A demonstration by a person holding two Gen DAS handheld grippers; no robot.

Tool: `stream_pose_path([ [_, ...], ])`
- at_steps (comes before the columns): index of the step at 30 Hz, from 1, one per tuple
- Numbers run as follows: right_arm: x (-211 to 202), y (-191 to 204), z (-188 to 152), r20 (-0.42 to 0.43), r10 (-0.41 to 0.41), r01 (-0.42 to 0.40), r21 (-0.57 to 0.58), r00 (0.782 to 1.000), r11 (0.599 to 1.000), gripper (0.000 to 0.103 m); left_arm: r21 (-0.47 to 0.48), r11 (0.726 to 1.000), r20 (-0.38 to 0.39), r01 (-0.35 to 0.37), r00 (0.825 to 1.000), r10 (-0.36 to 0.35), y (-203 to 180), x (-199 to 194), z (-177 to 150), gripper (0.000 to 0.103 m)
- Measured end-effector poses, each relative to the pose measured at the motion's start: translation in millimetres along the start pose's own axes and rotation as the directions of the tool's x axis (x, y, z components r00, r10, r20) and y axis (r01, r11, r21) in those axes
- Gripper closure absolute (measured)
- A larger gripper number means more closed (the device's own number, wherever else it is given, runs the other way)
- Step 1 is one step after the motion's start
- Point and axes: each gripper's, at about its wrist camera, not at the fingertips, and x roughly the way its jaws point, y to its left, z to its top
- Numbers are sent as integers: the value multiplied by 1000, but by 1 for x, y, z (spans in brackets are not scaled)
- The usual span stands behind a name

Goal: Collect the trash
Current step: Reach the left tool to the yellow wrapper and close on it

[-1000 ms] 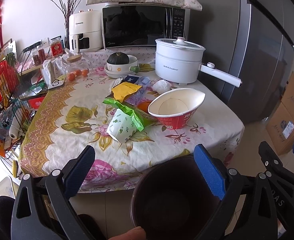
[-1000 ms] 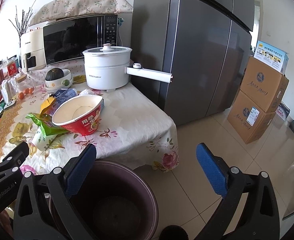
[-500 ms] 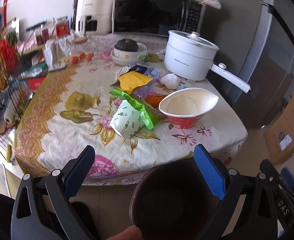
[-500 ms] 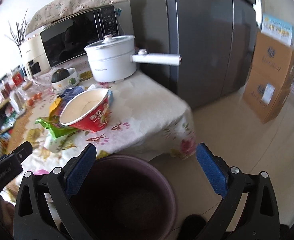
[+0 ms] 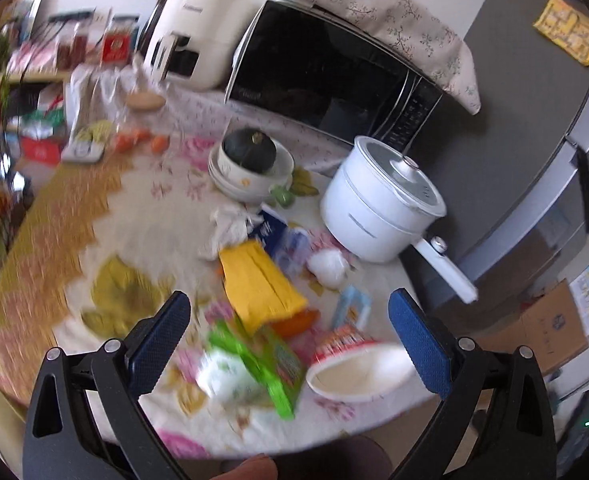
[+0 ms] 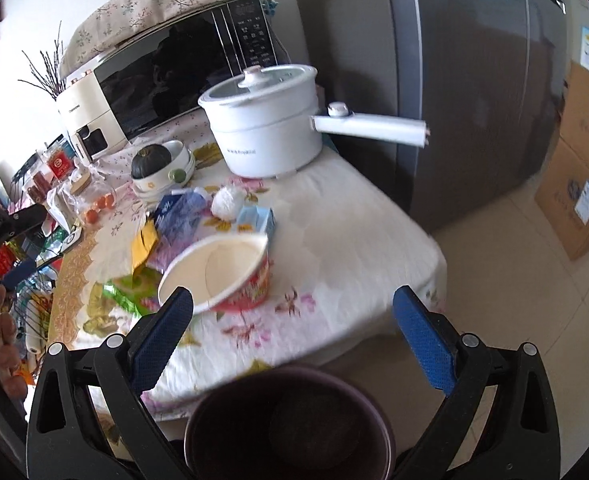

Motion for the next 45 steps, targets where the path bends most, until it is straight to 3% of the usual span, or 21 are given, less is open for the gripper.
stream_pose_path([
  [1, 4, 0, 8, -1, -5, 5, -3, 1000, 1000, 7, 41, 999, -72, -9, 997, 12, -2, 18, 8, 6],
  [3, 15, -2, 17, 1, -19, 19, -8, 1000, 1000, 7, 79, 996, -246, -36, 968, 54, -2, 56, 11, 7],
  [4, 20, -4, 19, 7, -23, 23, -10, 1000, 1000, 7, 72, 996, -274, -52, 959, 70, 1, 69, 10, 7],
  [7, 36, -9, 15, 18, -87, 88, -42, 996, 995, 7, 70, 990, -322, -125, 936, 141, 6, 102, 8, 7],
  [9, 47, -11, 16, 5, -116, 116, -73, 993, 991, 7, 40, 989, -370, -141, 917, 146, 9, 125, 9, 7],
  [12, 54, -15, 20, -4, -90, 90, -54, 996, 994, 7, -30, 986, -435, -163, 890, 133, 15, 158, 10, 7],
  [18, 56, -13, 22, 1, -74, 74, -64, 997, 995, 7, -56, 975, -439, -214, 883, 168, 21, 180, 18, 8],
  [21, 57, -12, 23, 2, -82, 81, -76, 997, 994, 7, -75, 976, -457, -202, 877, 147, 23, 184, 20, 19],
  [25, 59, -13, 23, 2, -73, 73, -76, 997, 994, 7, -88, 978, -491, -188, 862, 122, 27, 187, 20, 48],
  [31, 54, -2, 23, 32, -56, 59, -135, 998, 989, 7, -83, 987, -439, -138, 894, 88, 27, 168, 25, 65],
  [36, 50, 9, 24, 52, 2, 8, -188, 999, 982, 7, -128, 988, -392, -83, 919, 27, 35, 145, 33, 66],
  [38, 50, 12, 23, 53, 19, -8, -202, 998, 979, 7, -153, 986, -349, -64, 937, 6, 40, 134, 40, 66],
  [41, 48, 16, 22, 60, 35, -21, -222, 998, 975, 7, -197, 980, -207, -10, 978, -32, 49, 100, 54, 67],
  [45, 36, 28, 18, 96, 109, -77, -291, 989, 954, 7, -186, 982, -38, 40, 998, -48, 56, 48, 67, 67],
])
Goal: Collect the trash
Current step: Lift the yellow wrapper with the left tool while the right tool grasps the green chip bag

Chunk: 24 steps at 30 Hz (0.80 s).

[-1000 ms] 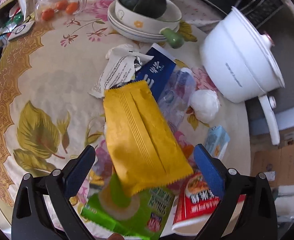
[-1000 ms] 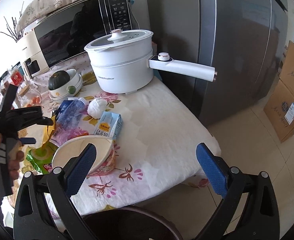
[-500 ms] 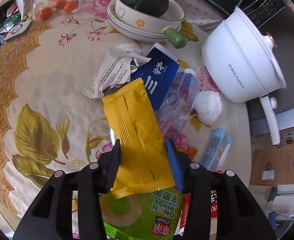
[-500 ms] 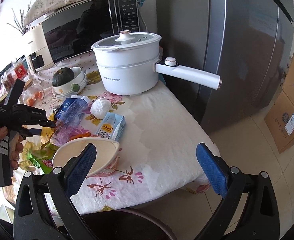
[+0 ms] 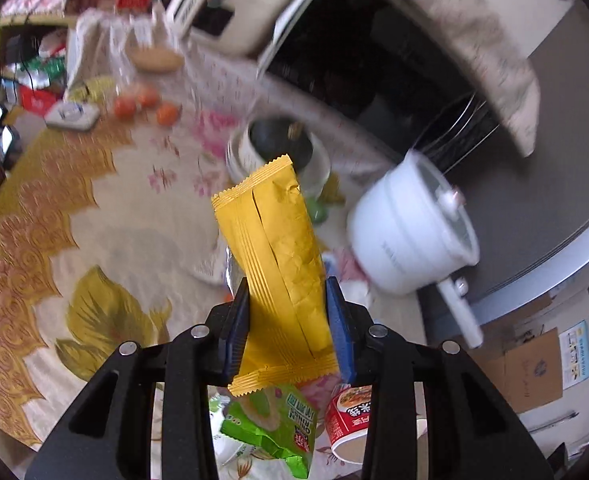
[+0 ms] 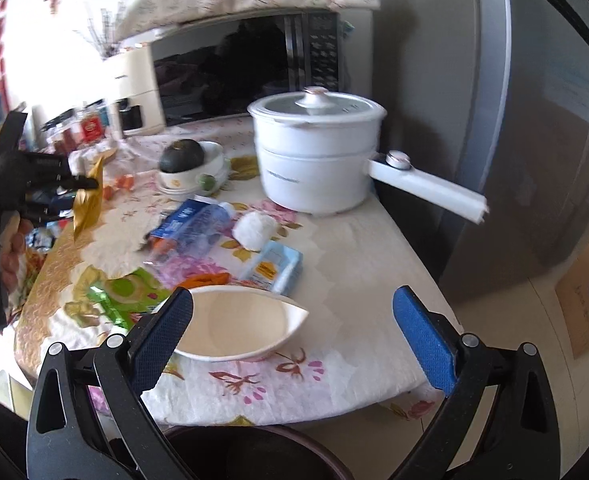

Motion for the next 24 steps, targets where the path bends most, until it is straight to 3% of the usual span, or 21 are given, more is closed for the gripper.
stream_pose_path([
  [3, -12, 32, -3, 38, 78, -71, -142, 996, 987, 7, 31, 999, 96, 34, 995, -37, 7, -38, -8, 66],
  [6, -5, 83, -12, -37, 135, -140, -302, 990, 943, 7, 34, 997, 110, 71, 991, -74, 24, -56, -22, 66],
  [8, 6, 114, -17, -89, 112, -138, -395, 990, 908, 11, 30, 996, 106, 82, 991, -85, 38, -59, -30, 66],
  [12, 37, 186, -21, -154, 4, -99, -615, 988, 782, 14, 17, 995, 107, 94, 990, -96, 59, -70, -35, 66],
  [14, 55, 207, -21, -188, -26, -107, -660, 982, 743, 14, 24, 994, 131, 102, 986, -104, 64, -79, -31, 66],
  [17, 84, 226, -23, -232, -90, -102, -701, 969, 706, 21, 54, 997, 186, 49, 981, -59, 69, -90, -27, 66],
  [20, 117, 232, -22, -301, -152, -108, -697, 941, 709, 42, 38, 997, 184, 68, 980, -74, 76, -93, -24, 66],
  [22, 130, 234, -20, -343, -159, -124, -672, 926, 730, 78, 30, 996, 175, 83, 981, -87, 80, -93, -23, 66],
  [23, 138, 232, -17, -384, -139, -153, -638, 913, 754, 88, 26, 996, 174, 88, 981, -91, 81, -93, -23, 66],
  [24, 142, 232, -16, -406, -123, -168, -609, 906, 775, 91, 24, 996, 173, 91, 980, -94, 82, -94, -23, 66],
])
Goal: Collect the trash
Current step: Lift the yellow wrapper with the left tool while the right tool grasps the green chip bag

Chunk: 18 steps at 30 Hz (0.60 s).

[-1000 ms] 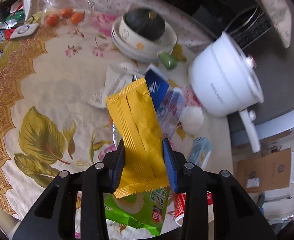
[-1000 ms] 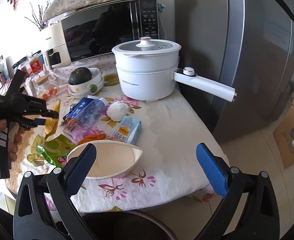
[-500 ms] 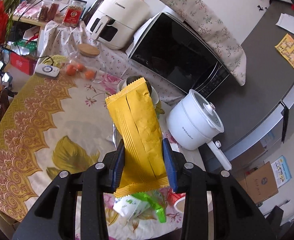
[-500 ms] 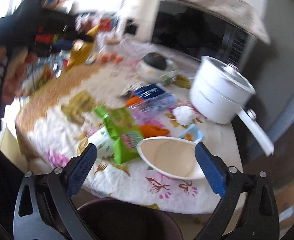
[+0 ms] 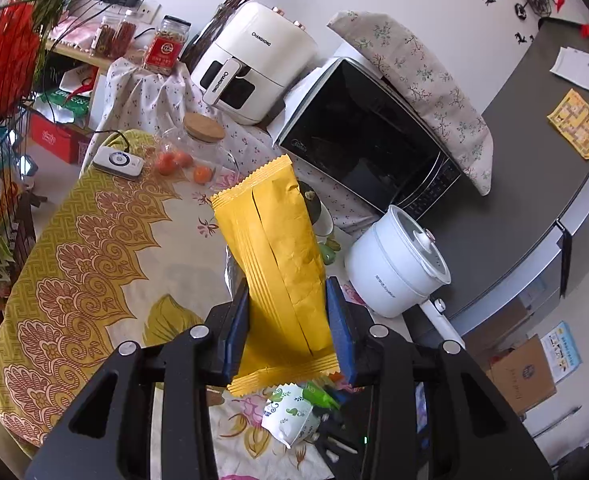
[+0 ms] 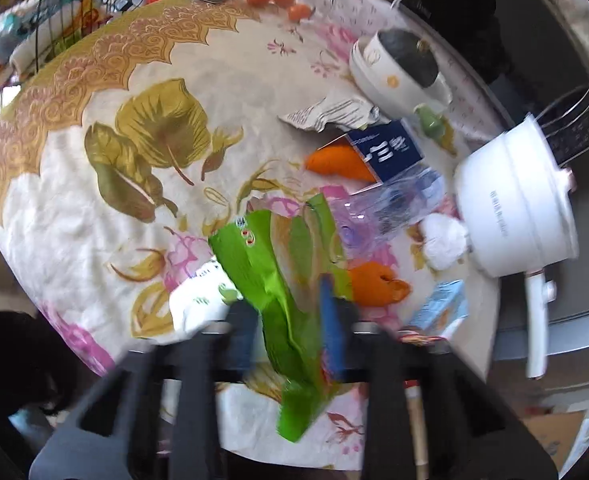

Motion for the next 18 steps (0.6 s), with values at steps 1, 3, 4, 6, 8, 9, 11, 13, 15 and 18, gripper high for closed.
stream_pose_path([
  [1, 1, -3, 2, 2, 15, -15, 29, 1000, 999, 92, -3, 1000, -1, 4, 1000, -4, 1, 0, 0, 66],
  [3, -1, -10, 5, 25, 43, -45, 78, 999, 996, 94, -8, 1000, -1, 11, 1000, -11, 2, -1, 0, 66],
  [4, -2, -12, 8, 33, 57, -60, 96, 998, 994, 94, -10, 1000, -2, 13, 1000, -14, 2, -1, 0, 66],
  [6, -11, -20, 8, 62, 89, -96, 137, 994, 986, 94, -13, 1000, -7, 20, 1000, -20, 2, 0, -1, 66],
  [8, -19, -27, 11, 86, 97, -110, 161, 991, 981, 95, -15, 1000, -11, 24, 1000, -24, 1, 1, -2, 66],
  [9, -27, -33, 12, 111, 94, -114, 181, 989, 977, 95, -14, 1000, -11, 25, 1000, -25, 0, 1, -3, 66],
  [11, -37, -43, 14, 148, 87, -117, 209, 985, 971, 95, -8, 1000, -8, 28, 1000, -28, -3, 2, -5, 66],
  [13, -52, -56, 16, 200, 75, -125, 250, 977, 960, 95, 2, 999, -3, 32, 999, -32, -7, 2, -7, 66],
  [15, -70, -69, 15, 261, 53, -131, 291, 964, 948, 95, 13, 999, 3, 37, 999, -38, -12, 1, -9, 66],
  [18, -92, -85, 11, 325, 20, -136, 339, 946, 931, 95, 30, 998, 10, 49, 999, -49, -20, 0, -13, 66],
])
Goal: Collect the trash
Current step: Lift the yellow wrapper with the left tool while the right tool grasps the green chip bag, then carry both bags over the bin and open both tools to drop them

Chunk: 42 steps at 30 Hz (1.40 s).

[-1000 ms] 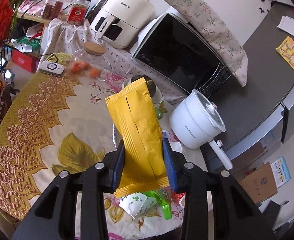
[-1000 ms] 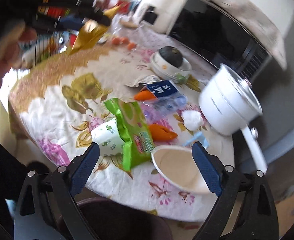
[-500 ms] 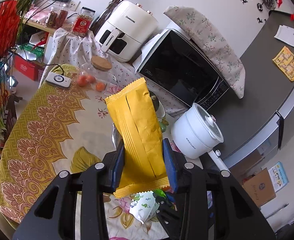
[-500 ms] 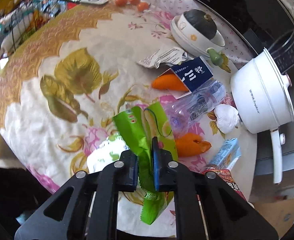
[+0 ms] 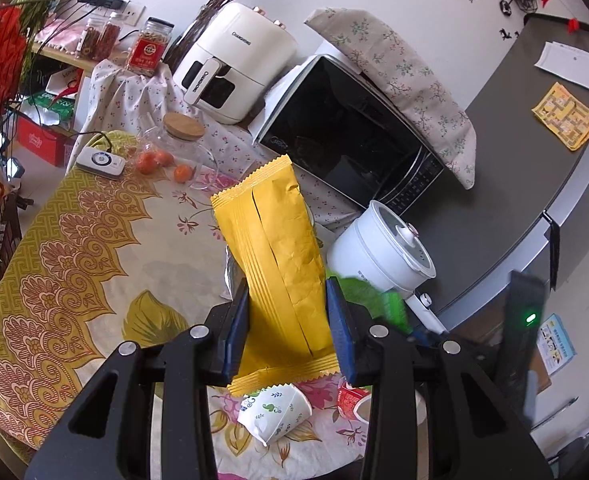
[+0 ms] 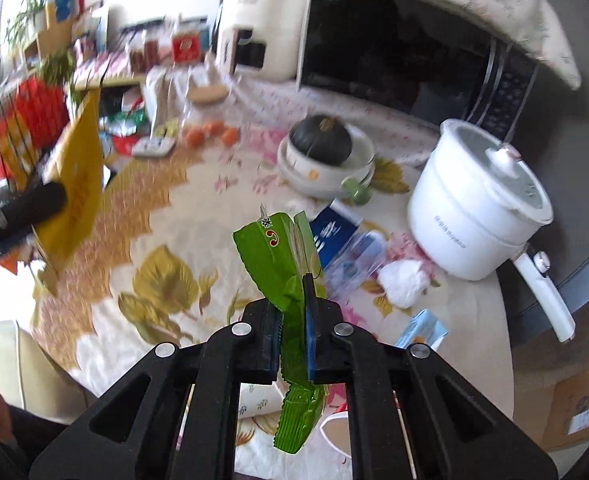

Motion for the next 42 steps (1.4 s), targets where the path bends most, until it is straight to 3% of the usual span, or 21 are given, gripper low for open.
stream_pose_path([
  [8, -55, -28, 4, 149, -34, 20, 97, 988, 995, 95, 23, 999, 28, 30, 999, -31, -15, -6, -9, 66],
  [20, -96, -45, -40, 243, -86, 23, 251, 966, 968, 94, 76, 995, 33, 60, 997, -63, -43, -8, -30, 66],
  [32, -142, -55, -91, 273, -148, 48, 341, 951, 939, 94, 125, 985, 8, 115, 993, -117, -75, -24, -70, 65],
  [42, -158, -69, -142, 238, -174, 65, 405, 956, 912, 94, 111, 983, -64, 143, 989, -136, -88, -28, -116, 65],
])
